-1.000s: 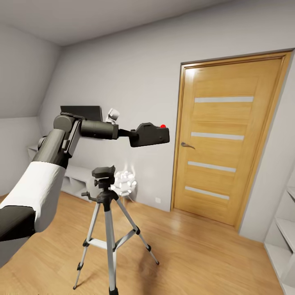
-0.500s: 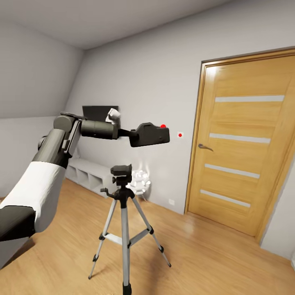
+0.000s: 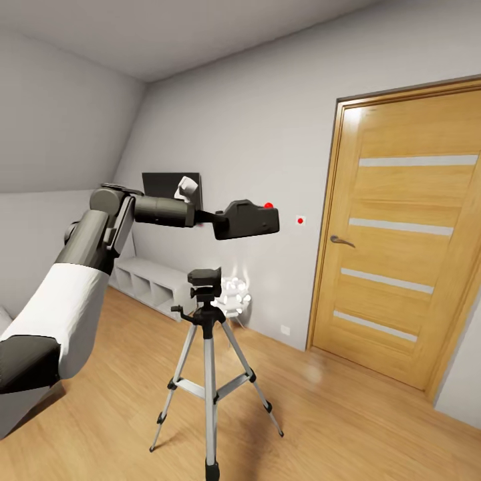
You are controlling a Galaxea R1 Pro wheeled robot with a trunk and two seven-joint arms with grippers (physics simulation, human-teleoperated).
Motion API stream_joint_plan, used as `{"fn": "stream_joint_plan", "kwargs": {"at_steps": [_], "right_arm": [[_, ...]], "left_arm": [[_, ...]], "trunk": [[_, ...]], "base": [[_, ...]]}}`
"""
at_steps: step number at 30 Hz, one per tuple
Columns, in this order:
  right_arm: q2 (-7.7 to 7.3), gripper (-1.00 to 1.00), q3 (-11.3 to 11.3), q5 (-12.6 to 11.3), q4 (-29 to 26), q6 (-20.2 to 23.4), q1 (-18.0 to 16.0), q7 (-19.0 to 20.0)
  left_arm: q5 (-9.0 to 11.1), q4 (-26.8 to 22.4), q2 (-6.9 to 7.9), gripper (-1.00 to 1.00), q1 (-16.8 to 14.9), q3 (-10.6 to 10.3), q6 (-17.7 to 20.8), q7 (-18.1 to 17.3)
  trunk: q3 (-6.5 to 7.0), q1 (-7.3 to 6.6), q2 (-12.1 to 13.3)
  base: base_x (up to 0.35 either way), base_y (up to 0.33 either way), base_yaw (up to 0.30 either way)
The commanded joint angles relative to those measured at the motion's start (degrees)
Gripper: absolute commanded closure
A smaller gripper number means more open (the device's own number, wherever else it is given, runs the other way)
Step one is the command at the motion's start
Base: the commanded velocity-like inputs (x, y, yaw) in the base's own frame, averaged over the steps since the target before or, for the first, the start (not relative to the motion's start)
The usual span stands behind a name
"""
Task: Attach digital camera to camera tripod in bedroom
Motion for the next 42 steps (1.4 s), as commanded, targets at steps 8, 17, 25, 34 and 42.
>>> {"fn": "stream_joint_plan", "kwargs": {"at_steps": [8, 17, 25, 34, 42], "right_arm": [[0.04, -1.00, 0.48, -0.45, 0.21, -0.33, -0.07, 0.01], [0.04, -1.00, 0.46, -0.45, 0.21, -0.33, -0.07, 0.01], [0.04, -1.00, 0.48, -0.45, 0.21, -0.31, -0.07, 0.01], [0.04, -1.00, 0.48, -0.45, 0.22, -0.29, -0.07, 0.01], [0.04, -1.00, 0.48, -0.45, 0.22, -0.30, -0.07, 0.01]], "left_arm": [[-0.08, -0.01, 0.09, 1.00, -0.03, -0.06, 0.56, -0.37], [-0.08, -0.01, 0.11, 1.00, -0.03, -0.06, 0.53, -0.37], [-0.08, -0.01, 0.10, 1.00, -0.03, -0.06, 0.47, -0.37], [-0.08, -0.01, 0.11, 1.00, -0.03, -0.06, 0.48, -0.37], [-0.08, -0.01, 0.11, 1.00, -0.03, -0.06, 0.48, -0.37]], "trunk": [[-0.03, 0.02, -0.05], [-0.03, 0.02, -0.05], [-0.03, 0.02, -0.05], [-0.03, 0.02, -0.05], [-0.03, 0.02, -0.05]], "base": [[0.000, 0.000, 0.000], [0.000, 0.000, 0.161], [0.000, -0.096, 0.181], [0.000, -0.107, 0.012], [0.000, -0.005, 0.014]]}}
